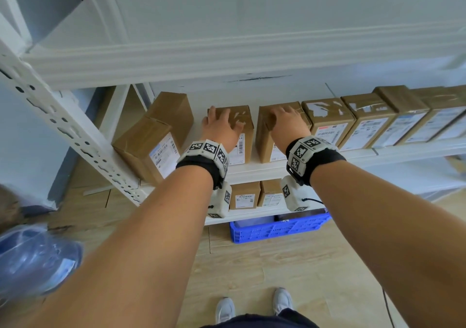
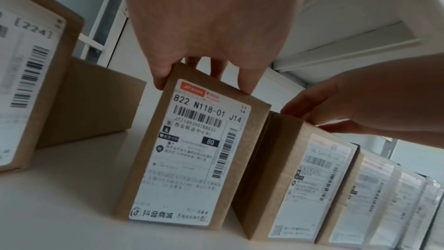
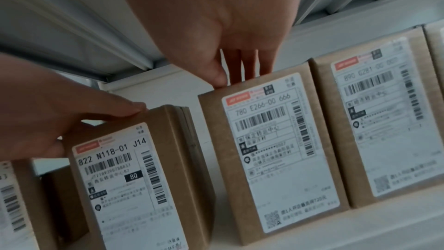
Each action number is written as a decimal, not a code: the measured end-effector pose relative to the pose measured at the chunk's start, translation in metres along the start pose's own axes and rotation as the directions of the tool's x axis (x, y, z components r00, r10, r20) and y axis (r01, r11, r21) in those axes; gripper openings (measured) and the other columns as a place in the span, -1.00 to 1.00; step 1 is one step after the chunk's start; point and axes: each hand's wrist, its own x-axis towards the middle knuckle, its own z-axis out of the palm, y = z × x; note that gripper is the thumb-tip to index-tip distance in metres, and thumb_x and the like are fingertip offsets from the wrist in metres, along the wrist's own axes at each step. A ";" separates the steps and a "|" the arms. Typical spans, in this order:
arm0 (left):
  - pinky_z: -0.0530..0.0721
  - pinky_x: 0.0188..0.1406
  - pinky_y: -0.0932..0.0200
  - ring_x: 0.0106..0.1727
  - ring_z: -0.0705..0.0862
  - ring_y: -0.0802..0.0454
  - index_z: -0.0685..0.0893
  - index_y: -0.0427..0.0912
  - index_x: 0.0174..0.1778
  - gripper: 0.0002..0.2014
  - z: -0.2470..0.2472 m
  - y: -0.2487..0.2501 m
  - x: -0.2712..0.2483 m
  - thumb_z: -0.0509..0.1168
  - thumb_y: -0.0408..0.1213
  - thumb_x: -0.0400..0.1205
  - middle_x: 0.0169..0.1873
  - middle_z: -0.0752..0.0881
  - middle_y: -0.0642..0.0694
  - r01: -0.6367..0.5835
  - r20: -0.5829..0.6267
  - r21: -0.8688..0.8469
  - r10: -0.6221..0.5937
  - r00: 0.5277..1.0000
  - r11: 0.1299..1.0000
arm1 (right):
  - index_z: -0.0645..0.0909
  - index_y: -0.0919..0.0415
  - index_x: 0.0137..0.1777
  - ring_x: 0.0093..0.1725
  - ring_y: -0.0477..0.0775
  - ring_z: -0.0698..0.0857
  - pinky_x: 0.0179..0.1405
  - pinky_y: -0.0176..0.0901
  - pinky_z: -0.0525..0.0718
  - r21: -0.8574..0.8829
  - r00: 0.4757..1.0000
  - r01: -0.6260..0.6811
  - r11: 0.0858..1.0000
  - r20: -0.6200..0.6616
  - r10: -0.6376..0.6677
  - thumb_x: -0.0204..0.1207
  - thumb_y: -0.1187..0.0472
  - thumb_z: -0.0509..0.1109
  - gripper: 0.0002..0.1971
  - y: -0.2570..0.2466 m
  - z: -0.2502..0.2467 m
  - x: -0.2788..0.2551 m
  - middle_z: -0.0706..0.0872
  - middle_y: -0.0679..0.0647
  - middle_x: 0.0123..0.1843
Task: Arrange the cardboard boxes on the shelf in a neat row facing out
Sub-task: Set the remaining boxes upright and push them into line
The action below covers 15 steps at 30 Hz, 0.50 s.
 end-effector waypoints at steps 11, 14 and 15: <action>0.28 0.60 -0.11 0.61 0.19 -0.28 0.25 -0.06 0.65 -0.45 0.018 0.021 0.001 0.11 0.02 0.74 0.69 -0.03 -0.17 -0.026 -0.016 -0.028 0.026 1.000 0.999 | 0.43 0.15 0.50 0.52 0.20 0.38 0.41 0.11 0.48 0.008 0.999 0.040 0.999 -0.028 -0.039 0.56 0.42 0.17 -0.50 0.008 0.002 0.003 0.46 0.17 0.47; 0.28 0.58 -0.10 0.61 0.19 -0.28 0.27 -0.07 0.63 -0.47 0.019 0.021 0.002 0.12 -0.01 0.74 0.69 -0.02 -0.17 -0.027 -0.022 -0.049 0.026 0.999 0.998 | 0.43 0.16 0.50 0.52 0.20 0.38 0.42 0.11 0.49 0.006 0.998 0.042 0.999 -0.036 -0.042 0.57 0.41 0.16 -0.52 0.008 0.002 0.002 0.47 0.17 0.47; 0.27 0.58 -0.10 0.61 0.19 -0.28 0.29 -0.08 0.62 -0.49 0.019 0.020 0.002 0.12 -0.03 0.75 0.69 -0.01 -0.17 -0.028 -0.029 -0.058 0.026 0.999 0.998 | 0.43 0.17 0.50 0.52 0.20 0.38 0.42 0.11 0.48 0.004 0.998 0.043 0.999 -0.042 -0.043 0.58 0.40 0.15 -0.52 0.008 0.003 0.002 0.47 0.17 0.47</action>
